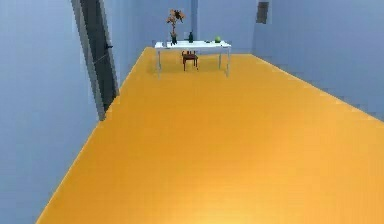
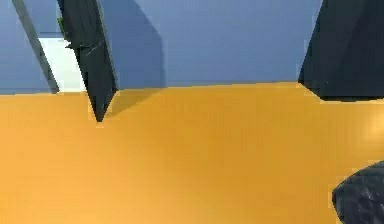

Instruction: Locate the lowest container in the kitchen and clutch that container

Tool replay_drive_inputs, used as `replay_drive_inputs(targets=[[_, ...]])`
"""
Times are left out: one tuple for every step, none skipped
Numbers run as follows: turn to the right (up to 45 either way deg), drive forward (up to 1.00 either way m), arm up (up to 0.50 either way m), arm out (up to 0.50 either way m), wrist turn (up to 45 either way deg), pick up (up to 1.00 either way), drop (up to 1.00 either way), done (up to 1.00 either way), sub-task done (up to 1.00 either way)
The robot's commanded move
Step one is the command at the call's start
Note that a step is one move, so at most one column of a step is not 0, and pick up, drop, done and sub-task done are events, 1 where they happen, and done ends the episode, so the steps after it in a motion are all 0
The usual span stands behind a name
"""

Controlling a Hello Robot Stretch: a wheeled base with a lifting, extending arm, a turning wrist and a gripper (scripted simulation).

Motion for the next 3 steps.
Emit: replay_drive_inputs(targets=[[0.0,1.0,0.0,0.0,0.0,0.0,0.0,0.0,0.0],[0.0,1.0,0.0,0.0,0.0,0.0,0.0,0.0,0.0],[0.0,1.0,0.0,0.0,0.0,0.0,0.0,0.0,0.0]])
